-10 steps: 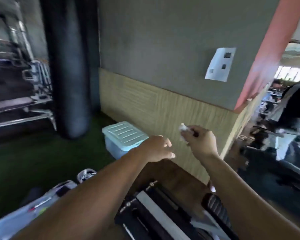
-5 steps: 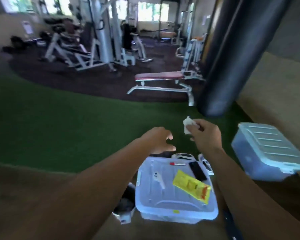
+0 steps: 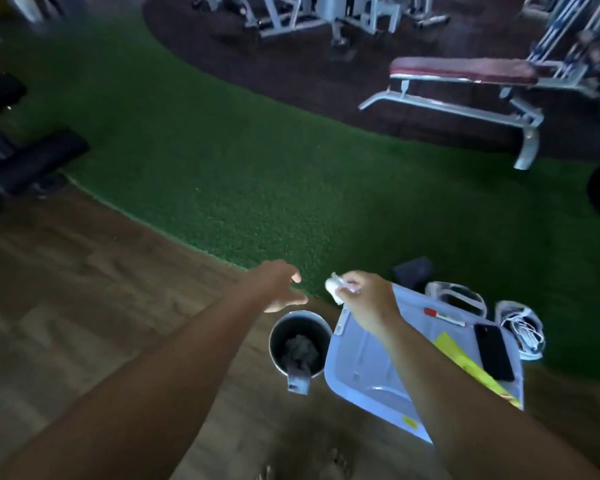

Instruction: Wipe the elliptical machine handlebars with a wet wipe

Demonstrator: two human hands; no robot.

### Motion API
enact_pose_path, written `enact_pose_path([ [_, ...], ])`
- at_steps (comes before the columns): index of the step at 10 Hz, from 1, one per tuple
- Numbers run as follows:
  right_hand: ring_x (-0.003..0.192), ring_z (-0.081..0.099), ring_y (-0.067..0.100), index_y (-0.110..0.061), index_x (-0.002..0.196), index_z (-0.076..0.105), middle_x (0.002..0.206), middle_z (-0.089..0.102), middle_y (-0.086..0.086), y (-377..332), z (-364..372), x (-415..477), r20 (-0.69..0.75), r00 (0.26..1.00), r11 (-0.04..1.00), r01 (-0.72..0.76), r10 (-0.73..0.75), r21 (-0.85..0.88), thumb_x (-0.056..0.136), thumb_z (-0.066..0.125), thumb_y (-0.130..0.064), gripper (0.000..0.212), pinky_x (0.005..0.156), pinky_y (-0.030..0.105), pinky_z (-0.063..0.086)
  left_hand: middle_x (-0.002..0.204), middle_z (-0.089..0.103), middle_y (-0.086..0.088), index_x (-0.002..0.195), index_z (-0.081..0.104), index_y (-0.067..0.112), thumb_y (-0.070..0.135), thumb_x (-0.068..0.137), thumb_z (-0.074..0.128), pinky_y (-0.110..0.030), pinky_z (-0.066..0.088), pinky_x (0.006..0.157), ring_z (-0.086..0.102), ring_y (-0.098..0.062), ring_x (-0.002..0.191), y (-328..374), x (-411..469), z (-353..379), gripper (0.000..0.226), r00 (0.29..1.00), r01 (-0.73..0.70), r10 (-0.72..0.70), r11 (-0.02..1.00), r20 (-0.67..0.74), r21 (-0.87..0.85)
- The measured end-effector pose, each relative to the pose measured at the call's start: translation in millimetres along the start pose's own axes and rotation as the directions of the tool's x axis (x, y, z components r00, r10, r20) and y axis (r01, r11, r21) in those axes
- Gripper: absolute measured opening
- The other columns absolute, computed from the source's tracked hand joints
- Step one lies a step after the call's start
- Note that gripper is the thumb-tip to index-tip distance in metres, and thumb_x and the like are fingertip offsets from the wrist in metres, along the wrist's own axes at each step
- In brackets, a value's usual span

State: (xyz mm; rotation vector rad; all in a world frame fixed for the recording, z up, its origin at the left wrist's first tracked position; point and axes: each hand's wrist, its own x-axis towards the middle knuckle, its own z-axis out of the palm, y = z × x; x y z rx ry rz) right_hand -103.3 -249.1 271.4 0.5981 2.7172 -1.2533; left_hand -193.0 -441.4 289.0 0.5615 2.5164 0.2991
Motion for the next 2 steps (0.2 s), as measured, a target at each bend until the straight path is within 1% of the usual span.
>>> enact_pose_path([
  [1, 0.087, 0.062, 0.012, -0.029, 0.120, 0.069, 0.111, 0.069, -0.004, 17.9, 14.6, 8.4, 0.123, 0.986, 0.993, -0.109, 0.113, -0.032, 0.087, 0.068, -0.027, 0.033, 0.051, 0.009, 0.037, 0.136, 0.063, -0.005, 0.135, 0.063, 0.020, 0.050, 0.086, 0.074, -0.041, 0.051, 0.101, 0.061, -0.024, 0.120, -13.4, 9.2, 16.6, 0.058, 0.997, 0.039, -0.038, 0.999, 0.061, -0.024],
  [2, 0.086, 0.062, 0.011, -0.027, 0.122, 0.069, 0.113, 0.071, -0.005, 18.4, 19.8, 18.2, 0.080, 0.989, 0.992, -0.124, 0.123, 0.007, 0.088, 0.067, -0.026, 0.033, 0.049, 0.008, 0.038, 0.135, 0.063, -0.004, 0.136, 0.062, 0.018, 0.048, 0.087, 0.074, -0.043, 0.051, 0.100, 0.060, -0.023, 0.119, -18.1, 21.2, 21.7, 0.058, 0.996, 0.040, -0.037, 0.999, 0.086, -0.034],
])
